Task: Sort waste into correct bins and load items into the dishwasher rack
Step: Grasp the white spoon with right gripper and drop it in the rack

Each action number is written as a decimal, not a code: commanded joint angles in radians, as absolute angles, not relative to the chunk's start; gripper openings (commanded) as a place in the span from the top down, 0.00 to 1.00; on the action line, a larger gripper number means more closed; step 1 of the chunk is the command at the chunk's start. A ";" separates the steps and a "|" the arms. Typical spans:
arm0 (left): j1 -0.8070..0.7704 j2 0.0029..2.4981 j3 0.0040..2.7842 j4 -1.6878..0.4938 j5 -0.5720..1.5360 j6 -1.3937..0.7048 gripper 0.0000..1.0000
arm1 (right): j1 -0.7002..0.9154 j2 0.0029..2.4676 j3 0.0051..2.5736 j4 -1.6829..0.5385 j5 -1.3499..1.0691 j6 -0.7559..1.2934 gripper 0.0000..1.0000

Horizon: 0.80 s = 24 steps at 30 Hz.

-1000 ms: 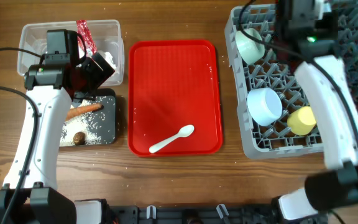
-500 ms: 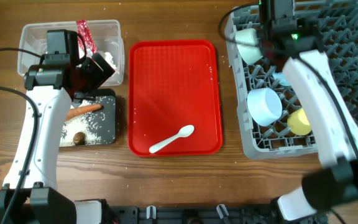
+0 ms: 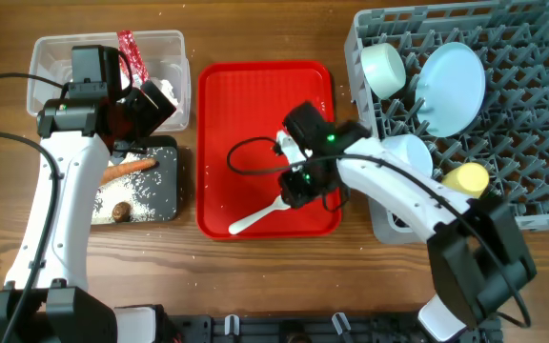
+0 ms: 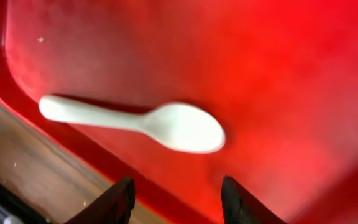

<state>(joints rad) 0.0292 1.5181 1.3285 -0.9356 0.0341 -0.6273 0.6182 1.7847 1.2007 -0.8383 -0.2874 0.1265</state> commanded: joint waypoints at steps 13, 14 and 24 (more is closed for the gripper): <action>0.032 1.507 1.326 -0.933 0.021 -0.637 0.00 | 0.558 1.921 1.023 -0.480 -0.335 0.145 0.59; 0.032 1.507 1.326 -0.933 0.021 -0.637 0.00 | 0.519 1.921 1.035 -0.450 -0.342 0.157 0.49; 0.032 1.507 1.326 -0.933 0.021 -0.637 0.00 | 0.455 1.925 1.054 -0.401 -0.566 -0.037 0.52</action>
<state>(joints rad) 0.0292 1.5181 1.3285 -0.9352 0.0341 -0.6273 0.4469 1.8881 1.0630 -0.3962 -0.4690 0.0273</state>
